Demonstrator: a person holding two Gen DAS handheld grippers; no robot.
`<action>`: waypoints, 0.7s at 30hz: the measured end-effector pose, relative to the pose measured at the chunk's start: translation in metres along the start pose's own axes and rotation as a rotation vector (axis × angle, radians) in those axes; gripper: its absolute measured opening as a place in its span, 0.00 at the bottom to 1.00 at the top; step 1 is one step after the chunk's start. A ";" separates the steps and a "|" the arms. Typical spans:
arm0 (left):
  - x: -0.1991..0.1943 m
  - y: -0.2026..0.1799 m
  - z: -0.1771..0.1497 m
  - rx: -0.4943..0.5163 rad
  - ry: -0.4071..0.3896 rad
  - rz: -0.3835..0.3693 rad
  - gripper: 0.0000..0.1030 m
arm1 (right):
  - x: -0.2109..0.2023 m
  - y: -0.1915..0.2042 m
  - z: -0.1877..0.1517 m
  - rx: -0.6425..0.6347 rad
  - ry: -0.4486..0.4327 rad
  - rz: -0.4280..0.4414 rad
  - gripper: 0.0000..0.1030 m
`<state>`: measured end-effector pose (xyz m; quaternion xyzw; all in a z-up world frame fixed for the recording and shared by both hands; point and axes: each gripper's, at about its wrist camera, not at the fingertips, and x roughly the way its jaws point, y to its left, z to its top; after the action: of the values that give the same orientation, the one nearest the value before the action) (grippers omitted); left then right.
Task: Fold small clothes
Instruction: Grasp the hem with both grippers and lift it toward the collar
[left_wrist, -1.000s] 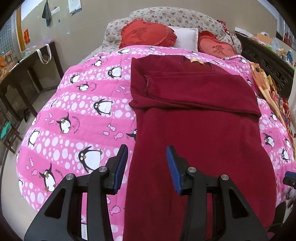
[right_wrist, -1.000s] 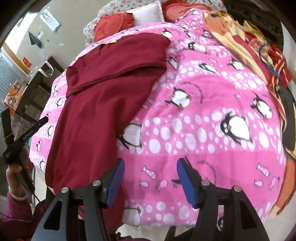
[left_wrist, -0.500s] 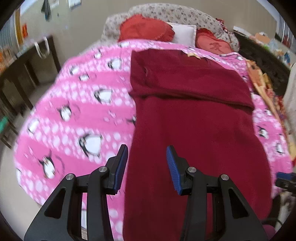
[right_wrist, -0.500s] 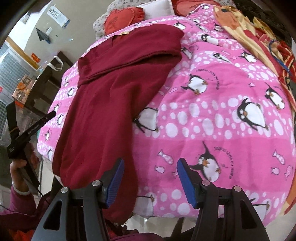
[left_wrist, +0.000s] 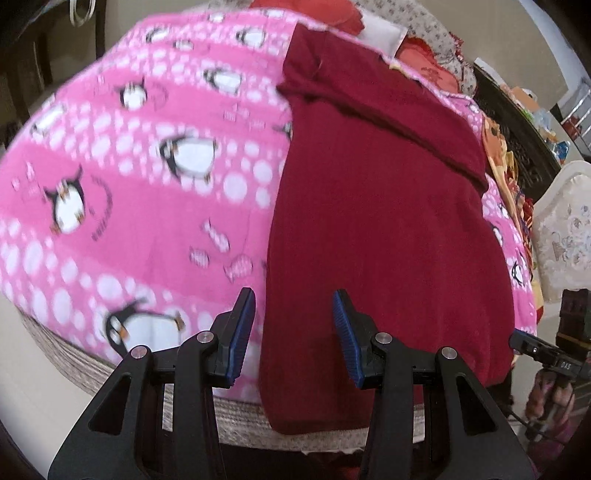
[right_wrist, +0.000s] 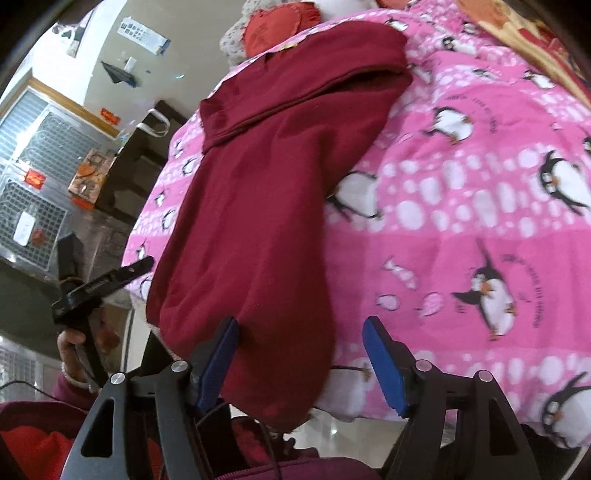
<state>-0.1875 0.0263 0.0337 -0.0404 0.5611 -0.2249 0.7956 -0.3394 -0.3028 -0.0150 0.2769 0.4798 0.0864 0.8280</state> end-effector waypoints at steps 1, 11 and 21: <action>0.004 0.001 -0.002 -0.009 0.017 -0.005 0.42 | 0.004 0.002 0.000 -0.008 0.006 0.011 0.65; 0.007 0.002 -0.008 -0.008 0.038 -0.010 0.42 | -0.034 0.046 -0.003 -0.211 -0.137 -0.101 0.14; 0.004 0.002 -0.021 -0.013 0.033 -0.031 0.55 | -0.012 -0.010 -0.015 0.040 -0.023 -0.035 0.48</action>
<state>-0.2056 0.0302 0.0222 -0.0506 0.5751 -0.2343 0.7822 -0.3598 -0.3099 -0.0171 0.2859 0.4766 0.0593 0.8292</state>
